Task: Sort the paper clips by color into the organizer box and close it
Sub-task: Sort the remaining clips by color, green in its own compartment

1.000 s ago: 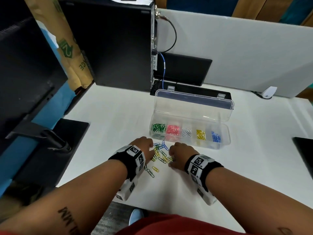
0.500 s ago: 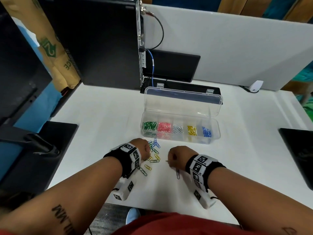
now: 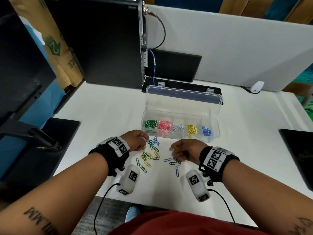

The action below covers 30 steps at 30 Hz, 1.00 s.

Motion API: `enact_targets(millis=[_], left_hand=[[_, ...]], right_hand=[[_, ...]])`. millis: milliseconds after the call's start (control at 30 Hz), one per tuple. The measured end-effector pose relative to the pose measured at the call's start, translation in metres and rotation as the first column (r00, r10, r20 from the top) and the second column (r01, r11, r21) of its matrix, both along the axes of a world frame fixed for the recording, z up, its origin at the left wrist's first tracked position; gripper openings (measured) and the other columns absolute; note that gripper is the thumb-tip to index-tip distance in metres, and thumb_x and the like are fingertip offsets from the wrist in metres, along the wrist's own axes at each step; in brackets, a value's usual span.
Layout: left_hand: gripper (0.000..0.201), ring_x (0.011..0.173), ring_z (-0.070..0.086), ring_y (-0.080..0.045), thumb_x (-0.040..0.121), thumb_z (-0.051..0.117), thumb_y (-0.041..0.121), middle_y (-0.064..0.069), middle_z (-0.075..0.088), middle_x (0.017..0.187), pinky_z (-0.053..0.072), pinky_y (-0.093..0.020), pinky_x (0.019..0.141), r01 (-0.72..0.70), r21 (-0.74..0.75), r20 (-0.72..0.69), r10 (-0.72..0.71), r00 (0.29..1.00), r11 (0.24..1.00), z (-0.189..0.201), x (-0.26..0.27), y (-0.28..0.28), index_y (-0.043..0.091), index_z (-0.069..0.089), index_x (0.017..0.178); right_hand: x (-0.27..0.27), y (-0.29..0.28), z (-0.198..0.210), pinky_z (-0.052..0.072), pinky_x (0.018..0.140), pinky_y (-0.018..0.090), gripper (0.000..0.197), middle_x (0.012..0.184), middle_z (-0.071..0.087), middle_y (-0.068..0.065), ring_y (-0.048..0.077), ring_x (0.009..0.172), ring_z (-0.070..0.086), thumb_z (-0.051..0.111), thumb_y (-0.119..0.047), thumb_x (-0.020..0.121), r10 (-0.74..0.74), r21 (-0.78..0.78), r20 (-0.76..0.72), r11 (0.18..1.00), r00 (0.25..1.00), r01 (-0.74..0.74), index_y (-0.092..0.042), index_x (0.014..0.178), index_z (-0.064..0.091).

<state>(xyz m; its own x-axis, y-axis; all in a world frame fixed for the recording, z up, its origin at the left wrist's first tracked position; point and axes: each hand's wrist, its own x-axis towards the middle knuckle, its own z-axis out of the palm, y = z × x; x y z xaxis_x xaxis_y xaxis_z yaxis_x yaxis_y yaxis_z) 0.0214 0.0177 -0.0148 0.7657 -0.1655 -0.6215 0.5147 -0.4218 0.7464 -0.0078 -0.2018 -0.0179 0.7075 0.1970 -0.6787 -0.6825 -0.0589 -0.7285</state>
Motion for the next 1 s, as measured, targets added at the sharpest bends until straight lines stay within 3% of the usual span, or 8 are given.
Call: enact_targets(millis=[100,167,233,333,400,567,733,1000], left_hand=[[0.028,0.058,0.045,-0.013,0.092,0.039,-0.006,-0.005,0.049,0.068,0.037,-0.018,0.053,0.006,-0.001,-0.05,-0.006,0.999,1.0,0.004,0.0,0.002,0.013,0.053,0.077],[0.02,0.061,0.045,-0.01,0.091,0.047,0.005,0.004,0.05,0.069,0.034,-0.016,0.054,0.119,0.173,0.06,-0.131,0.99,0.978,-0.003,-0.002,0.006,0.016,0.057,0.078],[0.005,0.065,0.046,-0.005,0.088,0.057,0.02,0.014,0.048,0.068,0.032,-0.012,0.055,0.264,0.435,0.171,-0.366,0.915,0.861,-0.007,-0.007,0.01,0.022,0.06,0.085],[0.005,0.076,0.05,-0.011,0.084,0.06,0.026,0.014,0.045,0.069,0.032,-0.013,0.055,0.385,0.618,0.135,-0.574,0.807,0.686,-0.012,-0.015,0.011,0.026,0.059,0.089],[0.016,0.089,0.055,-0.016,0.083,0.061,0.027,0.01,0.052,0.083,0.038,-0.019,0.068,0.411,0.642,0.115,-0.611,0.783,0.647,-0.015,-0.018,0.01,0.025,0.061,0.099],[0.027,0.11,0.056,-0.018,0.087,0.057,0.029,0.002,0.058,0.121,0.042,-0.025,0.09,0.415,0.665,0.133,-0.645,0.752,0.621,-0.015,-0.018,-0.005,0.03,0.059,0.114],[0.024,0.108,0.058,-0.021,0.086,0.057,0.026,0.001,0.061,0.118,0.045,-0.026,0.086,0.422,0.694,0.128,-0.676,0.725,0.584,-0.017,-0.018,-0.014,0.028,0.06,0.11],[0.007,0.097,0.061,-0.023,0.08,0.06,0.024,-0.001,0.066,0.102,0.043,-0.026,0.074,0.468,0.682,0.072,-0.688,0.722,0.563,-0.028,-0.011,-0.012,0.026,0.054,0.084]], right_hand=[[0.0,0.002,0.001,0.051,0.054,0.025,0.03,0.078,0.058,0.014,0.026,0.067,0.057,0.031,0.006,0.09,-0.083,0.035,-0.067,0.996,0.994,0.085,-0.002,0.079,0.058],[0.001,0.005,0.0,0.047,0.05,0.025,0.024,0.076,0.056,0.013,0.024,0.064,0.053,0.037,-0.001,0.091,-0.08,0.006,-0.088,0.997,0.993,0.081,-0.003,0.076,0.055],[0.002,0.009,-0.001,0.04,0.05,0.024,0.022,0.077,0.054,0.013,0.02,0.058,0.049,0.043,-0.009,0.093,0.059,-0.148,-0.044,0.987,0.997,-0.065,-0.007,0.073,0.052],[0.004,0.018,-0.002,0.039,0.057,0.022,0.025,0.075,0.056,0.002,0.012,0.062,0.049,0.058,-0.029,0.089,0.498,-0.598,0.027,0.703,0.867,-0.385,-0.017,0.069,0.049],[0.003,0.026,-0.002,0.043,0.067,0.023,0.024,0.08,0.06,-0.002,0.012,0.075,0.055,0.063,-0.031,0.085,0.636,-0.712,0.033,0.556,0.771,-0.428,-0.02,0.068,0.05],[0.008,0.048,-0.002,0.047,0.076,0.025,0.003,0.094,0.062,-0.002,0.016,0.089,0.058,0.06,-0.022,0.083,0.702,-0.784,0.031,0.459,0.711,-0.418,-0.022,0.082,0.057],[0.02,0.065,-0.006,0.049,0.083,0.029,0.007,0.096,0.064,0.005,0.022,0.103,0.061,0.059,-0.023,0.083,0.756,-0.828,-0.094,0.302,0.648,-0.472,-0.017,0.084,0.056],[0.026,0.071,-0.015,0.047,0.069,0.027,0.016,0.076,0.055,0.001,0.021,0.08,0.055,0.056,-0.021,0.081,0.779,-0.842,-0.143,0.228,0.61,-0.489,-0.016,0.066,0.051]])
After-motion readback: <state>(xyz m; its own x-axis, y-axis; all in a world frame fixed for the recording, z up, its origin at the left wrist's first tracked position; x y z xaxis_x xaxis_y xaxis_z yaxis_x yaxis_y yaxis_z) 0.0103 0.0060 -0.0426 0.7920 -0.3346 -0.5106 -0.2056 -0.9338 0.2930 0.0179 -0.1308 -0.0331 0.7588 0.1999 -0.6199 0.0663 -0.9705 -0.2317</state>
